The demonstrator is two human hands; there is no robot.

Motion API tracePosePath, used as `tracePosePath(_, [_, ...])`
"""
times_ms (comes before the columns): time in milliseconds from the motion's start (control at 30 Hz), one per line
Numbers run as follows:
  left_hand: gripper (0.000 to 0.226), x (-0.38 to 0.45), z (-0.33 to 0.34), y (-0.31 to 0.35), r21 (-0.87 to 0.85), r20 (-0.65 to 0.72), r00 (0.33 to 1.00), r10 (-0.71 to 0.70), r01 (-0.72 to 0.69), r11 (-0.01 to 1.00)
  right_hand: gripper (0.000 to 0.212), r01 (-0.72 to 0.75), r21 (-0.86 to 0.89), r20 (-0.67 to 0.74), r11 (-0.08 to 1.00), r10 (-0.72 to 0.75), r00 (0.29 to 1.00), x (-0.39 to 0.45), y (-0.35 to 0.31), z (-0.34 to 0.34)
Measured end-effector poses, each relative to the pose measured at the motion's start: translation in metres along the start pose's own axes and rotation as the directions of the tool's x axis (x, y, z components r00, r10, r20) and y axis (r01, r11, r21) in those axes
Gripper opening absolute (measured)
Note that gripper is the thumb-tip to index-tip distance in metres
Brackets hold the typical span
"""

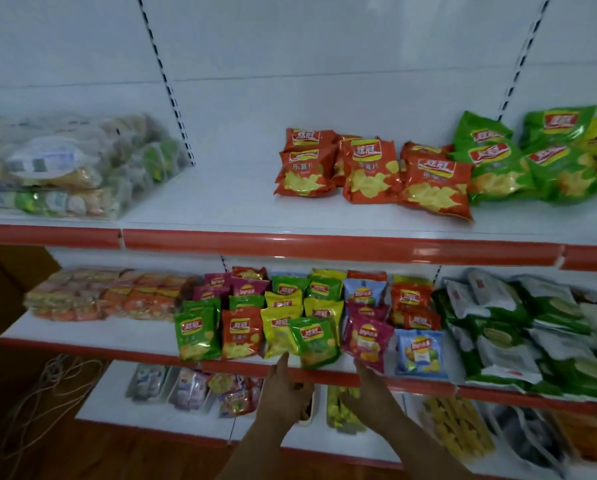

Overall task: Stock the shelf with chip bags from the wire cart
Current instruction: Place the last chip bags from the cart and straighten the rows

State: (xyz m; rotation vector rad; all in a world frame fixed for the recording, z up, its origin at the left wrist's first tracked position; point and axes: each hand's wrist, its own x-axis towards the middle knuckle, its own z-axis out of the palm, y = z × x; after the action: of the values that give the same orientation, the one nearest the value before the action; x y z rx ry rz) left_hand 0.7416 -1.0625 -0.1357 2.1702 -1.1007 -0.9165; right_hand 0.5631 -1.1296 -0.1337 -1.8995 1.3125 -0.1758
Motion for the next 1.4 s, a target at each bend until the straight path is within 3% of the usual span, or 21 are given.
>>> tracePosePath(100, [0.084, 0.051, 0.018, -0.007, -0.079, 0.016, 0.998, -0.058, 0.059, 0.995, 0.065, 0.027, 0.177, 0.050, 0.984, -0.037, 0.998, 0.053, 0.000, 0.009])
tracePosePath(133, [0.080, 0.066, 0.025, -0.011, -0.109, 0.020, 0.997, -0.077, 0.078, 0.991, 0.060, 0.051, 0.147, 0.024, 0.988, -0.055, 0.998, 0.068, 0.000, 0.013])
tracePosePath(200, [0.071, 0.096, 0.041, -0.021, -0.159, 0.023, 0.993, -0.113, 0.115, 0.981, 0.079, 0.086, 0.156, -0.060, 0.984, -0.078, 0.995, 0.105, 0.016, 0.030])
tracePosePath(400, [0.032, 0.160, 0.080, -0.027, -0.348, 0.033, 0.989, -0.142, 0.144, 0.926, 0.064, 0.084, 0.147, -0.128, 0.985, -0.066, 0.990, 0.178, 0.038, 0.056])
tracePosePath(433, [0.028, 0.171, 0.088, -0.031, -0.372, 0.024, 0.988, -0.152, 0.150, 0.916, 0.060, 0.068, 0.176, -0.133, 0.982, -0.045, 0.990, 0.185, 0.039, 0.060])
tracePosePath(500, [0.041, 0.200, 0.112, -0.057, -0.384, 0.047, 0.981, -0.188, 0.191, 0.903, 0.045, -0.059, 0.260, -0.079, 0.964, 0.082, 0.994, 0.193, 0.042, 0.066])
tracePosePath(633, [0.046, 0.193, 0.115, -0.050, -0.255, 0.046, 0.988, -0.147, 0.154, 0.954, 0.040, -0.045, 0.119, -0.144, 0.992, 0.062, 0.988, 0.176, 0.040, 0.059])
tracePosePath(733, [0.065, 0.164, 0.097, -0.012, 0.027, -0.080, 0.997, 0.008, -0.006, 1.000, 0.030, -0.052, -0.127, -0.460, 0.991, -0.013, 0.888, 0.159, 0.050, 0.034])
tracePosePath(800, [0.068, 0.159, 0.098, 0.002, 0.300, -0.144, 0.980, 0.136, -0.088, 0.950, 0.039, -0.137, -0.193, -0.564, 0.972, 0.004, 0.826, 0.162, 0.064, 0.018])
tracePosePath(933, [0.073, 0.163, 0.125, 0.023, 0.457, 0.058, 0.935, 0.351, -0.337, 0.823, 0.077, -0.238, -0.309, -0.397, 0.921, 0.102, 0.912, 0.193, 0.093, -0.005])
tracePosePath(1067, [0.081, 0.163, 0.160, 0.016, 0.558, 0.263, 0.838, 0.478, -0.536, 0.633, 0.040, -0.152, -0.402, -0.284, 0.903, 0.035, 0.958, 0.224, 0.103, -0.019])
tracePosePath(1133, [0.083, 0.162, 0.170, 0.011, 0.629, 0.272, 0.847, 0.456, -0.515, 0.582, 0.042, -0.052, -0.498, -0.234, 0.866, -0.077, 0.969, 0.229, 0.098, -0.023])
tracePosePath(1233, [0.088, 0.157, 0.177, 0.012, 0.678, 0.253, 0.870, 0.424, -0.472, 0.564, 0.060, -0.014, -0.463, -0.269, 0.886, -0.125, 0.955, 0.217, 0.098, -0.032])
tracePosePath(1300, [0.086, 0.151, 0.181, 0.014, 0.693, 0.252, 0.867, 0.429, -0.471, 0.545, 0.067, 0.004, -0.569, -0.322, 0.822, -0.227, 0.919, 0.205, 0.114, -0.043])
tracePosePath(1400, [0.080, 0.147, 0.192, 0.020, 0.665, 0.318, 0.818, 0.480, -0.553, 0.501, 0.061, -0.116, -0.588, -0.450, 0.800, -0.204, 0.870, 0.190, 0.149, -0.075])
